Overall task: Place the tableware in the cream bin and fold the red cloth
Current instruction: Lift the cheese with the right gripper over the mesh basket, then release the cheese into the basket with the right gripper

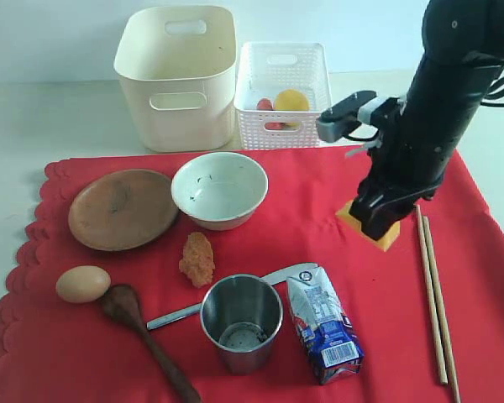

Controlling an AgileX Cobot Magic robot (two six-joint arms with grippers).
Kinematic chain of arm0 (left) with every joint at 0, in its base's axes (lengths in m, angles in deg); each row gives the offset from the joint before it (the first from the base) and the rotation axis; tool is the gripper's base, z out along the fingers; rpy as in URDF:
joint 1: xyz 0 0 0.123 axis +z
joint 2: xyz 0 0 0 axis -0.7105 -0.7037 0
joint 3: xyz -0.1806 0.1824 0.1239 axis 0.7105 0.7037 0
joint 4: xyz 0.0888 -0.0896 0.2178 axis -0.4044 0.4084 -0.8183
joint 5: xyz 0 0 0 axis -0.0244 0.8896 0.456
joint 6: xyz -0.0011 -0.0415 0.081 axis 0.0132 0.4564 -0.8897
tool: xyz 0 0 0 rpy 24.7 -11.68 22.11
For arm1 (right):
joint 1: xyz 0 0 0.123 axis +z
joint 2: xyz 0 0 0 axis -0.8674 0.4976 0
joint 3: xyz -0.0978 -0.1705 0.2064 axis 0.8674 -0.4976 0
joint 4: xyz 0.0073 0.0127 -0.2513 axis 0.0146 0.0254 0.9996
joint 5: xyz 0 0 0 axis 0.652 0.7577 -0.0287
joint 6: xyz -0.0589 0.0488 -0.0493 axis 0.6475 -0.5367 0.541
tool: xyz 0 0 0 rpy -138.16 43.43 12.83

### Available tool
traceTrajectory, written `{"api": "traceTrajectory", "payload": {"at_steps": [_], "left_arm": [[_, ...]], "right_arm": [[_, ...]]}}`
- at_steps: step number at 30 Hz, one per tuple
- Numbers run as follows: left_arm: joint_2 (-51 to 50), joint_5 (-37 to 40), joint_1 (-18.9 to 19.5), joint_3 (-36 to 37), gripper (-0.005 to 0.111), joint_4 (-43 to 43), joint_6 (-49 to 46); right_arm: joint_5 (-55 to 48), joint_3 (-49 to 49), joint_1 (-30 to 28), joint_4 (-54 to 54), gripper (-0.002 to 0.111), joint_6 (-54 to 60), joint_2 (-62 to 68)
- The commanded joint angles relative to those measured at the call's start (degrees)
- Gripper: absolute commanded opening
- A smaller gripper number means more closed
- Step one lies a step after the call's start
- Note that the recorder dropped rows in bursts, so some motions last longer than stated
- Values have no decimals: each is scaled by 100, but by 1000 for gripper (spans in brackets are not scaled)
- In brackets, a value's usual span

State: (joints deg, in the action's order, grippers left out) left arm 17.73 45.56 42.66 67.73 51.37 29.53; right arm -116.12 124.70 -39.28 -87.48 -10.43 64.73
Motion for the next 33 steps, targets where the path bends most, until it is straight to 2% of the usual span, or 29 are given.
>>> {"api": "traceTrajectory", "payload": {"at_steps": [1, 8, 18, 26, 33], "left_arm": [[24, -56, 18, 16, 0, -26, 13], [24, -56, 18, 16, 0, -26, 13], [24, -56, 18, 16, 0, -26, 13], [24, -56, 18, 16, 0, -26, 13], [24, -56, 18, 16, 0, -26, 34]], "right_arm": [[179, 241, -19, -67, 0, -392, -76], [978, 568, -19, -260, 0, -431, -65], [2096, 1560, -19, -513, 0, -580, 142], [2838, 2517, -19, -628, 0, -644, 1030], [2958, 3381, -19, -627, 0, -644, 1986]]}}
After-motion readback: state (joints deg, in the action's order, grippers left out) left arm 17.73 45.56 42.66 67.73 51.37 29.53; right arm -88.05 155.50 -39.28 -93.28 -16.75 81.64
